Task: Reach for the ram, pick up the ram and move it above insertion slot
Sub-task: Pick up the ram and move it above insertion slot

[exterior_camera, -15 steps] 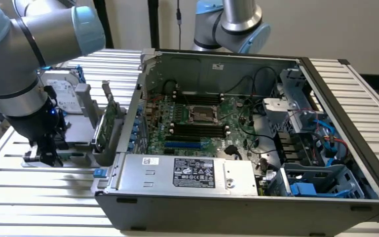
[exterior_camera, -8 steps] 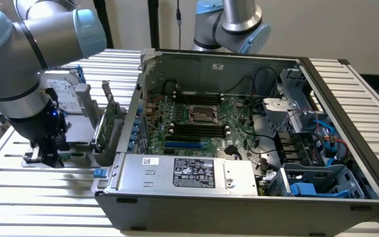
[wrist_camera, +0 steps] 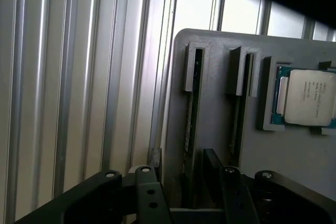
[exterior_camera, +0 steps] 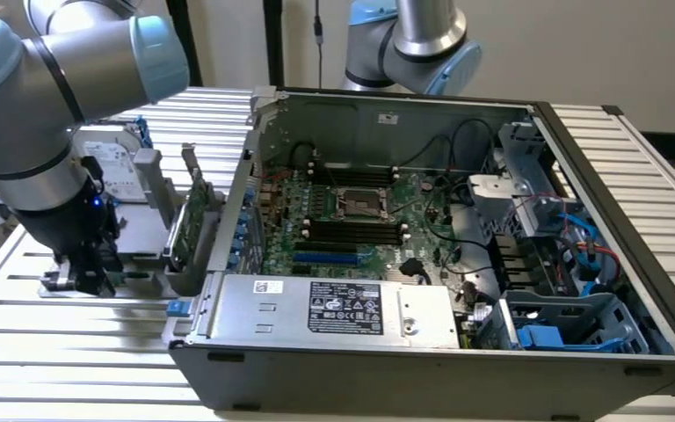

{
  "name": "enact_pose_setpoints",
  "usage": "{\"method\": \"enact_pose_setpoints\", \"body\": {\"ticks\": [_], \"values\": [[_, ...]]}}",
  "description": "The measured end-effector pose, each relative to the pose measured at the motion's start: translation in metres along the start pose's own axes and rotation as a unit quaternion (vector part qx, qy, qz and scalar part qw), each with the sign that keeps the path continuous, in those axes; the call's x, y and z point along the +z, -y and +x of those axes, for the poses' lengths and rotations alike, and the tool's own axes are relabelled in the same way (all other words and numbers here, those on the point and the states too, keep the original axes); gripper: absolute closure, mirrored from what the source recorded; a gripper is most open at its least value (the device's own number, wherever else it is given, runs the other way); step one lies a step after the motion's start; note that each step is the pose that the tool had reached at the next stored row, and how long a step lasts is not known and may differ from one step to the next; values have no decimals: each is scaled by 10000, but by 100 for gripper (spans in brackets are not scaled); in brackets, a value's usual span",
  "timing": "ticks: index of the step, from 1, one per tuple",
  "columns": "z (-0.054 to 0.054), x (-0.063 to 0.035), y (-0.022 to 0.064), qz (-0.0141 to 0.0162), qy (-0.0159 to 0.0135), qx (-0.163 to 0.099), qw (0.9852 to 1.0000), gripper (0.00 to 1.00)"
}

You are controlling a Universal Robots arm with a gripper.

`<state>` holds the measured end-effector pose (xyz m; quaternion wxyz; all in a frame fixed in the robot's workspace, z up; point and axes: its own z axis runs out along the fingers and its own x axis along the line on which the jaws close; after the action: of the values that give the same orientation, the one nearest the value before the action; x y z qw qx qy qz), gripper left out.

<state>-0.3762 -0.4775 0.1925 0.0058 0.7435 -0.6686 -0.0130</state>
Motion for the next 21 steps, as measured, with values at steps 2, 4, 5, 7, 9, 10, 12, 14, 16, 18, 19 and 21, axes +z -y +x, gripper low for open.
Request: {"method": "enact_pose_setpoints", "body": {"ticks": [2, 4, 5, 7, 9, 10, 12, 14, 16, 18, 19, 21], "values": [[-1, -11, -6, 0, 2, 6, 10000, 55], [-1, -21, -11, 0, 3, 13, 10000, 55], [-2, -25, -13, 1, 4, 18, 10000, 55], [-3, -27, -15, 2, 5, 33, 10000, 55], [-3, -29, -15, 1, 5, 45, 10000, 57], [-2, -29, -15, 1, 5, 53, 10000, 57], [-3, -30, -16, 0, 5, 72, 10000, 70], [-3, -30, -16, 0, 7, 94, 10000, 76], [-3, -31, -16, -1, 6, 119, 9999, 87], [-3, -33, -16, -4, 8, 151, 9999, 87], [-3, -38, -16, -6, 7, 166, 9999, 87], [-3, -70, -17, -16, 9, 189, 9998, 87]]}}
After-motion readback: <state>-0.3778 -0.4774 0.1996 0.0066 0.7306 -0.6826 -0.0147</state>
